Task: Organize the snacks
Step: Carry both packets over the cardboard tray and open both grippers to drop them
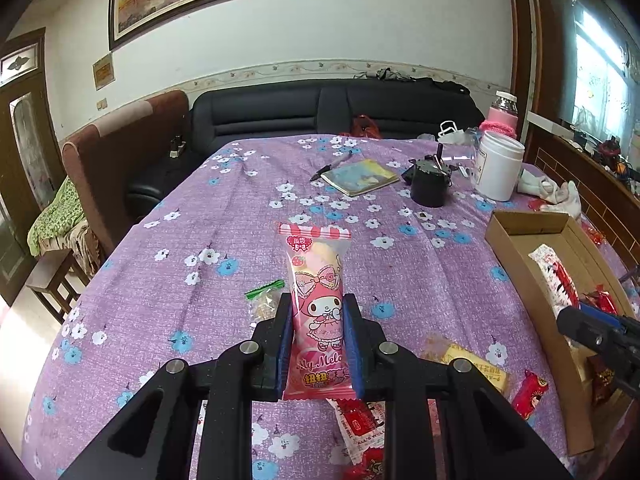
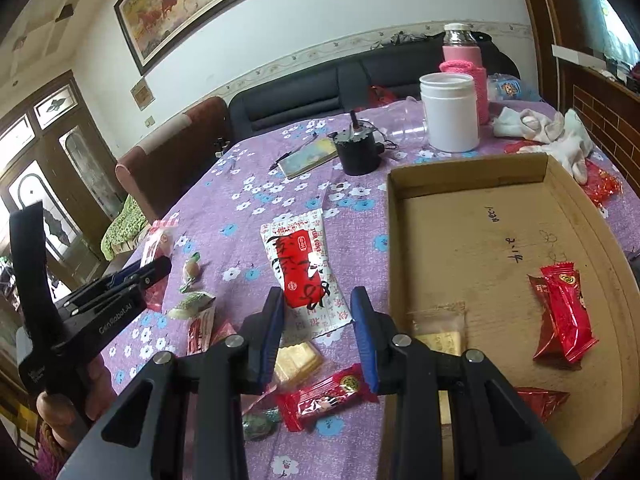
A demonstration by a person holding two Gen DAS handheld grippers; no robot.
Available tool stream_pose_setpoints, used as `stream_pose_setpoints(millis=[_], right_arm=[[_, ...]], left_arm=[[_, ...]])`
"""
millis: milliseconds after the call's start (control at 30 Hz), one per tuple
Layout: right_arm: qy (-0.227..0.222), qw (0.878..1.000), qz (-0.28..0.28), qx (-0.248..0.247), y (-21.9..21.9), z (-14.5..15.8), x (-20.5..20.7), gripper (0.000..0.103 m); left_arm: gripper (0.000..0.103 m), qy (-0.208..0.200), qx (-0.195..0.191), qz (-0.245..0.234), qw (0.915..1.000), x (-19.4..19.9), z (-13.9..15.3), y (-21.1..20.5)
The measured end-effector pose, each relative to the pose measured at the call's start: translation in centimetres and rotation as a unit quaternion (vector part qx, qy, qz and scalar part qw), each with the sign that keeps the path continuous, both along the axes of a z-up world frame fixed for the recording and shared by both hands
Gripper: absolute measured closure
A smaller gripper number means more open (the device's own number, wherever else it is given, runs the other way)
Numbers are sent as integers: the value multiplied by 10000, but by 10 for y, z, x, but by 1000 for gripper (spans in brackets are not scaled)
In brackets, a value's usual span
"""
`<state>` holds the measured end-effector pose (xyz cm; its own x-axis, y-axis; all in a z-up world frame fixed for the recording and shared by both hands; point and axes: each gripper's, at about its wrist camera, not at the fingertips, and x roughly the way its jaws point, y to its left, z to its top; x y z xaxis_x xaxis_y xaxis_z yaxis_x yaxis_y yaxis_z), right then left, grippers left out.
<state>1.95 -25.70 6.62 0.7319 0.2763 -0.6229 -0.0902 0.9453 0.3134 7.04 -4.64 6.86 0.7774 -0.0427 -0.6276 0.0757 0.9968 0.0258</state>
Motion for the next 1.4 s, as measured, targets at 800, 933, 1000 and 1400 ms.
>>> stream_pose_setpoints(millis=[800,933,1000,1400], right_arm=[[63,9930,-1049,544,-122,15,3,70],[267,9894,-1240,710,-139,7,6,70],[313,9877,-1296,819,-147,4,5,70],[679,9827,-1502,844,-161,-11,10,70]], left_arm=[[79,124,-252,-377,9989,-9,6,-12],[79,165,-126,-625,9978,-18,17,-38],[79,249,-109,-834,9961,-23,24,-59],[80,1228,-725,-1901,9714,-31,1,-208]])
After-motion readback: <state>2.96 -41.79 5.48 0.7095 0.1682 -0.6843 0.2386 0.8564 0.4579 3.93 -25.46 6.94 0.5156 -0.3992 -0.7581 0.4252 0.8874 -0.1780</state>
